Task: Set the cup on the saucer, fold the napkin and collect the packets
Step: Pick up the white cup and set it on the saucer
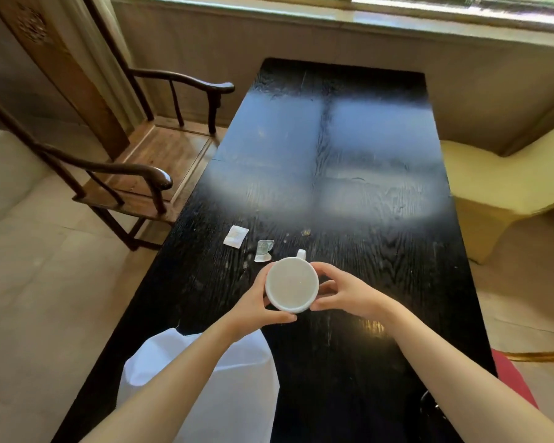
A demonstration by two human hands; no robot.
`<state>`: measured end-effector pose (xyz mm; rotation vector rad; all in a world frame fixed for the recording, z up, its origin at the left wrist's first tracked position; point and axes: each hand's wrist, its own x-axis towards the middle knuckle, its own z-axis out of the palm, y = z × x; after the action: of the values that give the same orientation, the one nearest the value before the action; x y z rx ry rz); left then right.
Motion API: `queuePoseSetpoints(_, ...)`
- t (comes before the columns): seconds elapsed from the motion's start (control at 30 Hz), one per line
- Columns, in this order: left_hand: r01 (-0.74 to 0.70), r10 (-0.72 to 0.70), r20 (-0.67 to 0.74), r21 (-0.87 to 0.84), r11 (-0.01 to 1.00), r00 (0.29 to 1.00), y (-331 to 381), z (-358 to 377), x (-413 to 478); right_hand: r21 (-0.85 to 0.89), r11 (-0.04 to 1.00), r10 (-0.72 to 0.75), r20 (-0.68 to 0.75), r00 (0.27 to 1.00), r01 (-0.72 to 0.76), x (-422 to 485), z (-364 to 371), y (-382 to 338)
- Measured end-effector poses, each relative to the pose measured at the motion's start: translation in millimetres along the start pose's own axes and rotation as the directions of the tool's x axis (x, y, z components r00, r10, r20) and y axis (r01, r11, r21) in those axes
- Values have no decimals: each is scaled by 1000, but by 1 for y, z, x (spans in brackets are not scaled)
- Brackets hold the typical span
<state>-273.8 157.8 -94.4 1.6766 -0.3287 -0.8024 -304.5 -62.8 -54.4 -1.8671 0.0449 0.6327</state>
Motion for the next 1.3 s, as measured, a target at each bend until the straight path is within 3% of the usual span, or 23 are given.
queuePoseSetpoints(0.13,-65,67,-33,61,996,997,18,19,-4,-11,1000,-16,-4,1000,16,-33,-12,-2)
queuePoseSetpoints(0.23,-109,116,-59,103,989,992,34,40,-8,130,992,-2,3,1000,2,-58,-33,-3)
queuePoseSetpoints(0.3,-137,146,-71,118,984,987,44,58,-11,146,989,13,-122,992,5,-74,-43,-2)
queuePoseSetpoints(0.37,-168,175,-57,122,978,983,53,79,-12,52,998,-6,-253,968,19,-89,-48,-2)
queuePoseSetpoints(0.5,-234,236,7,154,960,972,63,127,-14,-29,998,-65,-375,925,58,-126,-56,8)
queuePoseSetpoints(0.63,-281,279,35,169,945,960,61,180,-17,28,998,-35,-520,853,58,-174,-55,41)
queuePoseSetpoints(0.77,-271,263,68,158,950,962,45,231,-20,278,951,74,-622,779,132,-227,-38,91)
queuePoseSetpoints(0.93,-226,212,104,152,962,972,17,288,-26,552,795,234,-661,713,251,-266,-5,145)
queuePoseSetpoints(1.13,-157,140,100,183,971,985,-18,334,-35,629,742,448,-723,526,233,-281,21,193)
queuePoseSetpoints(1.3,-122,113,56,221,968,992,-40,350,-38,684,702,516,-680,521,197,-275,33,210)
